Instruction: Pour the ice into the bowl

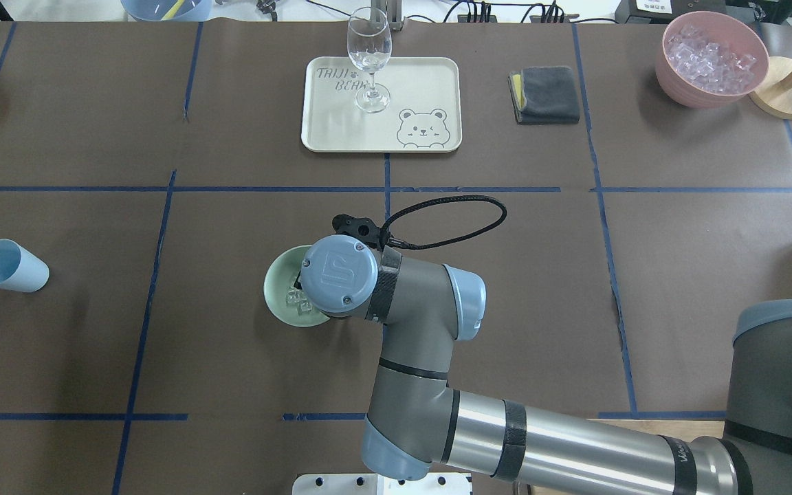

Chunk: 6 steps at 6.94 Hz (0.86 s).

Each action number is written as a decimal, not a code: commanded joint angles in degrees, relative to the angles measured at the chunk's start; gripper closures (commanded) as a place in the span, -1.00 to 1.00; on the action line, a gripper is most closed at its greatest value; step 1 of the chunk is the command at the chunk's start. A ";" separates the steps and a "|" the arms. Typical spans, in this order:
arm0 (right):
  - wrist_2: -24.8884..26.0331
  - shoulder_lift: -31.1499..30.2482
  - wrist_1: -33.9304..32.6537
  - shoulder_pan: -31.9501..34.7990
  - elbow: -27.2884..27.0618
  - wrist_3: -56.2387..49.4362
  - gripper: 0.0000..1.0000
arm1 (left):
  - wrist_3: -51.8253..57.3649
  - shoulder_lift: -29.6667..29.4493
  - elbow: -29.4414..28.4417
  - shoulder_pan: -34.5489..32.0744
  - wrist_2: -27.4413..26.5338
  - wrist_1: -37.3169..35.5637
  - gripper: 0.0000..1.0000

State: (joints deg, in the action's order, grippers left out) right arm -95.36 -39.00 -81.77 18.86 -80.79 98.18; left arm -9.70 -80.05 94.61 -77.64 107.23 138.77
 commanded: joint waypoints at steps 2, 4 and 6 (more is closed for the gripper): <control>-2.45 -0.02 -0.23 1.26 -1.28 -0.89 1.00 | -0.49 0.07 -0.04 -0.06 -0.09 0.10 -1.00; -8.67 -7.26 -4.08 6.34 -12.99 -1.32 1.00 | -0.67 0.42 0.05 -0.06 0.00 0.10 -1.00; -9.93 -23.86 -3.13 9.42 -29.80 -10.77 1.00 | -0.67 0.42 -0.04 -0.06 0.00 0.10 -1.00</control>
State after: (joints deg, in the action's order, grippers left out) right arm -104.28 -54.32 -84.96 26.10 -101.98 92.49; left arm -10.36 -79.66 94.61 -77.69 107.22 138.87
